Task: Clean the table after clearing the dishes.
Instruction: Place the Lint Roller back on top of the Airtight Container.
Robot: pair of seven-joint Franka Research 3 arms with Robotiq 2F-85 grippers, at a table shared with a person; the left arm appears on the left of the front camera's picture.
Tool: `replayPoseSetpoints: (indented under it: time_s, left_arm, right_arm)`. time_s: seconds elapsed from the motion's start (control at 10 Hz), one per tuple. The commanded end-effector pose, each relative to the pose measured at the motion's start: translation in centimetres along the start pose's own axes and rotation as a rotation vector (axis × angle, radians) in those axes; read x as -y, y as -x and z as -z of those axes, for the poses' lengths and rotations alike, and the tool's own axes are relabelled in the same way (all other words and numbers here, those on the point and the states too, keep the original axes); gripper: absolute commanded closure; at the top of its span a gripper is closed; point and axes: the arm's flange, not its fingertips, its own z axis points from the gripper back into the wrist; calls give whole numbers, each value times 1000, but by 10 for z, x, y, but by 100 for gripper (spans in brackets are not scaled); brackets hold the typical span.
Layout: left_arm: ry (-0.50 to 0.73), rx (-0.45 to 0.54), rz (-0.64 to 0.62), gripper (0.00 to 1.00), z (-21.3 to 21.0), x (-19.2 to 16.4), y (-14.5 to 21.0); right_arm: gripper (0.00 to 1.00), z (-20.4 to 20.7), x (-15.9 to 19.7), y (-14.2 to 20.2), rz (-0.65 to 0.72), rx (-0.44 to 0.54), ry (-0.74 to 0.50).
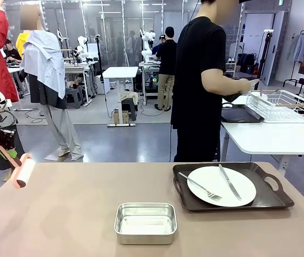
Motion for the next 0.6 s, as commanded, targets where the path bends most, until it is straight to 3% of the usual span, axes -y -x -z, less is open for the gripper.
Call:
replayPoseSetpoints:
  time_s: [0.0, 0.1, 0.3, 0.5]
  left_arm:
    - [-28, -62, 267, 80, 7, 70, -52]
    - [-116, -123, 462, 80, 16, 131, -71]
    - [-59, -133, 777, 80, 18, 232, -65]
    - [18, -160, 1047, 80, 20, 301, -42]
  right_arm:
    - [0, -2, -2, 1, -9, 2, -10]
    - [0, -2, -2, 1, -9, 2, -10]
    - [0, -2, -2, 1, -9, 2, -10]
    - [0, -2, -2, 1, -9, 2, -10]
